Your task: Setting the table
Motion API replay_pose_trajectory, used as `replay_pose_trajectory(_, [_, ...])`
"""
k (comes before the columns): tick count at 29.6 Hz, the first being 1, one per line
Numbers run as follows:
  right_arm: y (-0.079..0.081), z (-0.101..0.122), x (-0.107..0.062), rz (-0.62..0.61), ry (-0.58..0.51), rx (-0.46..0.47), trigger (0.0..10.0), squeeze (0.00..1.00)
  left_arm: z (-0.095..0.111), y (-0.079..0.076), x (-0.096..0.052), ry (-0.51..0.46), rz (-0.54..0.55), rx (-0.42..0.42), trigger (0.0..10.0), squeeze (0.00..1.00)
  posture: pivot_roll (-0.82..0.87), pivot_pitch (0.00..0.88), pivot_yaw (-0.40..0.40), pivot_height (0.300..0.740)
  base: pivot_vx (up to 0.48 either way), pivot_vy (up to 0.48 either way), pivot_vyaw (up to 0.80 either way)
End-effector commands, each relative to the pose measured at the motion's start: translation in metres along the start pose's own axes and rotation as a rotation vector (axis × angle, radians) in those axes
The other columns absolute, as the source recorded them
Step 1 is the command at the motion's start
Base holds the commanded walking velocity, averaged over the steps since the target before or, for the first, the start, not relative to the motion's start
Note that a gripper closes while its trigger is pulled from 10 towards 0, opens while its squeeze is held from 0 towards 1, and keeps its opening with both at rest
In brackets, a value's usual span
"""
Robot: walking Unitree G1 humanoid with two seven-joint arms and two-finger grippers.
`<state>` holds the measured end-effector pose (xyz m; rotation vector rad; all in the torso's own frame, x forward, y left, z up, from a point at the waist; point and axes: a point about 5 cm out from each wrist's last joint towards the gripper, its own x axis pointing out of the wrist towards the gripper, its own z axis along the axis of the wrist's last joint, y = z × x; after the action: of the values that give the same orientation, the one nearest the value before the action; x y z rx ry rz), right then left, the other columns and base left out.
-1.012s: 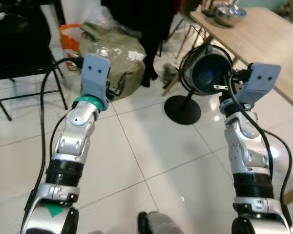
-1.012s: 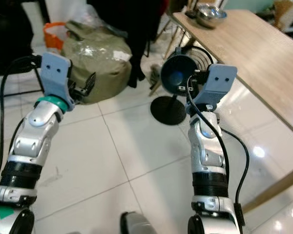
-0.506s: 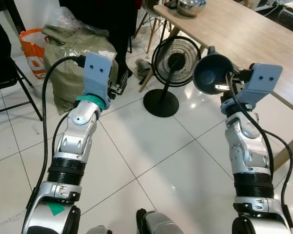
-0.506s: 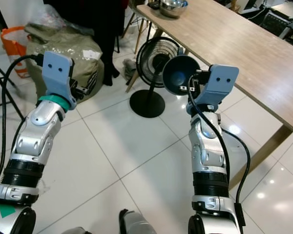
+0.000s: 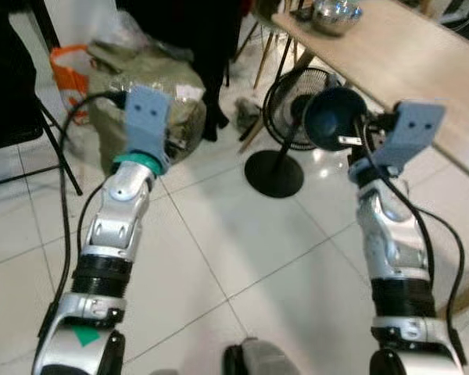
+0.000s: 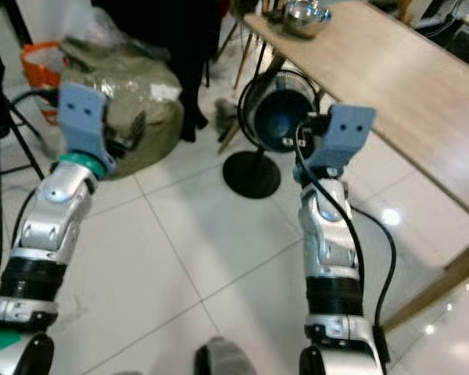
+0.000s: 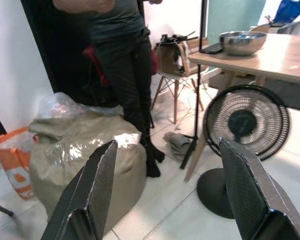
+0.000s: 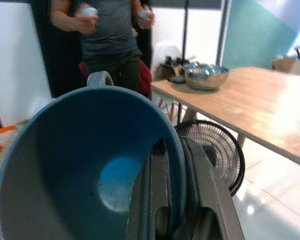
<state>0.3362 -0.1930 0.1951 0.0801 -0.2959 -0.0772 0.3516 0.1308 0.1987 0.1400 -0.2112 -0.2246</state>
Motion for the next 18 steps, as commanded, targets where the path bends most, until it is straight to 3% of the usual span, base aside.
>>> replay_pose_trajectory(1, [-0.0058,0.0034,0.0003,-0.023,-0.016,-0.003,10.0,0.00,-0.0008,-0.0058,0.0010,0.003,-0.019,0.001,10.0,0.00,0.03,0.000,-0.019,0.740,0.480,0.000,0.00])
replay_pose_trajectory(8, [-0.0065,0.0031,0.0005,-0.026,-0.013,-0.001,10.0,0.00,-0.0007,-0.0058,0.0014,0.002,-0.018,0.000,10.0,0.00,0.03,0.000,-0.020,0.740,0.480,0.000,0.00])
replay_pose_trajectory(18, [-0.0106,0.0041,0.0007,-0.038,-0.012,0.002,10.0,0.00,-0.0008,-0.0061,0.0018,0.002,-0.021,-0.002,10.0,0.00,0.03,0.000,-0.017,0.740,0.480,0.000,-0.80])
